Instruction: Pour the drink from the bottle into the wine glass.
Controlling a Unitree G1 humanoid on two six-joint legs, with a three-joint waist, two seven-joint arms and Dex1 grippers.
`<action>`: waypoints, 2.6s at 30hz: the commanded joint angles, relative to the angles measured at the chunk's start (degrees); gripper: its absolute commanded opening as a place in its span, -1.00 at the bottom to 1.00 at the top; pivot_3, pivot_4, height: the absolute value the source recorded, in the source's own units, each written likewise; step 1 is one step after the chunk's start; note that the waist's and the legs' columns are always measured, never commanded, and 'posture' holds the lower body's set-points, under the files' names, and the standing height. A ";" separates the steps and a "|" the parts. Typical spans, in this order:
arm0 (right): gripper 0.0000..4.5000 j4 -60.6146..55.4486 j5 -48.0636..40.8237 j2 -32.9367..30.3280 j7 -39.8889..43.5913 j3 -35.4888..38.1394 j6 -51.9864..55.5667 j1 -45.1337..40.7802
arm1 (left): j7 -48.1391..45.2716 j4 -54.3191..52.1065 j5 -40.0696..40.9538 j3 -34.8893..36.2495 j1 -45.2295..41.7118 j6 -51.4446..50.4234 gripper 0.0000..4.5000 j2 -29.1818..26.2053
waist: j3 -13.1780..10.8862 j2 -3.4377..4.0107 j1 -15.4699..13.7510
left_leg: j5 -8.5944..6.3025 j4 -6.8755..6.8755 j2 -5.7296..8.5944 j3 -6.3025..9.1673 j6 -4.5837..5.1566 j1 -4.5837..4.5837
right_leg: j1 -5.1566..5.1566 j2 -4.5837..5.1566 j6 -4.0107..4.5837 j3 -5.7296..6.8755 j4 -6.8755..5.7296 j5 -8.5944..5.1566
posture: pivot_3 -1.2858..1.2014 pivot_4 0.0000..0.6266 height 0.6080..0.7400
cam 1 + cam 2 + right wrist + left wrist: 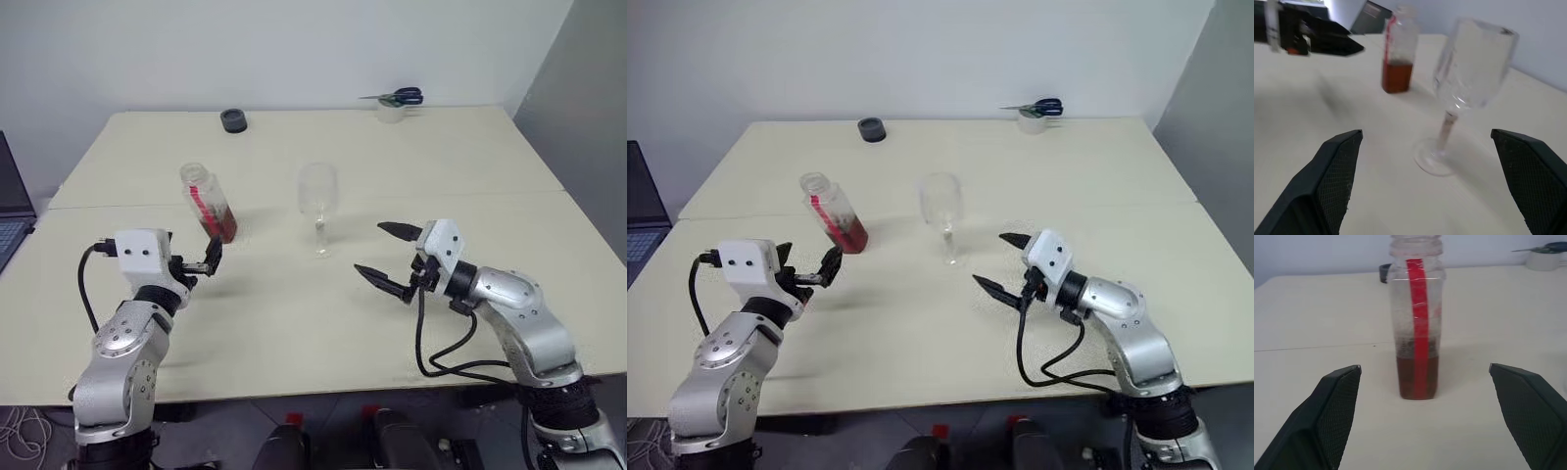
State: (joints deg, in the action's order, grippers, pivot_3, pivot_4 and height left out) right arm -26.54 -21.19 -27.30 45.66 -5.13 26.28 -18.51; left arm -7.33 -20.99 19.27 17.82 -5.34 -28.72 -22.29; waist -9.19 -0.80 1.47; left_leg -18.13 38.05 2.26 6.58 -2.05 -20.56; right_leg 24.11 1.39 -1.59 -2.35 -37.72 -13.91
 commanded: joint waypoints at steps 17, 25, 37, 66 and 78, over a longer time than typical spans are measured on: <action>0.99 -9.57 -15.94 -3.44 -5.01 4.18 12.01 -3.75 | -3.47 8.87 -2.46 0.20 -9.41 4.46 1.00 -1.66 | 0.00 -0.06 -0.17 | 0.00 0.00 0.02 0.07 -0.01 -0.10 | 0.03 0.04 0.00 0.08 0.05 0.00 | 0.03 -0.52 1.00; 0.99 -10.19 -16.83 -3.77 -6.86 3.55 12.49 -4.27 | -6.31 16.73 -4.43 -1.80 -14.45 8.01 1.00 -2.58 | 0.00 -0.07 -0.16 | 0.01 0.01 0.02 0.08 -0.01 -0.11 | 0.05 0.04 0.00 0.10 0.04 0.00 | 0.03 -0.52 1.00; 0.99 -11.26 -17.34 -3.89 -8.46 3.80 13.31 -4.43 | -9.89 32.25 -7.35 -3.65 -22.50 17.12 1.00 -3.19 | 0.00 -0.07 -0.17 | 0.01 0.02 0.03 0.11 -0.02 -0.14 | 0.08 0.06 0.00 0.12 0.04 0.01 | 0.03 -0.52 1.00; 1.00 -10.46 -18.50 -2.86 -13.01 4.09 13.56 -4.49 | -12.06 58.67 -12.02 -6.02 -35.42 31.38 -0.25 -2.76 | 0.01 -0.09 -0.01 | 0.01 0.05 0.07 0.14 -0.01 -0.23 | 0.17 0.11 -0.01 0.15 0.01 0.01 | 0.03 -0.52 1.00; 1.00 -3.89 -12.62 0.99 -14.92 3.30 8.14 -11.09 | -17.31 57.57 -23.89 -17.98 -49.87 34.64 -0.25 -8.85 | -0.09 -0.29 0.00 | 0.02 0.08 0.14 0.16 -0.02 -0.35 | 0.27 0.11 -0.01 0.18 -0.04 0.01 | 0.03 -0.52 1.00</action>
State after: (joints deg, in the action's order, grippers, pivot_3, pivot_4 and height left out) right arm -30.58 -34.83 -26.43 30.26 -2.26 36.63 -28.69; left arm -23.28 37.87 -2.97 1.24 -52.75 2.89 -30.10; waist -9.28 -1.09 1.48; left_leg -18.11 38.11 2.41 6.72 -2.06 -20.91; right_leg 24.37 1.50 -1.60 -2.18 -37.74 -13.90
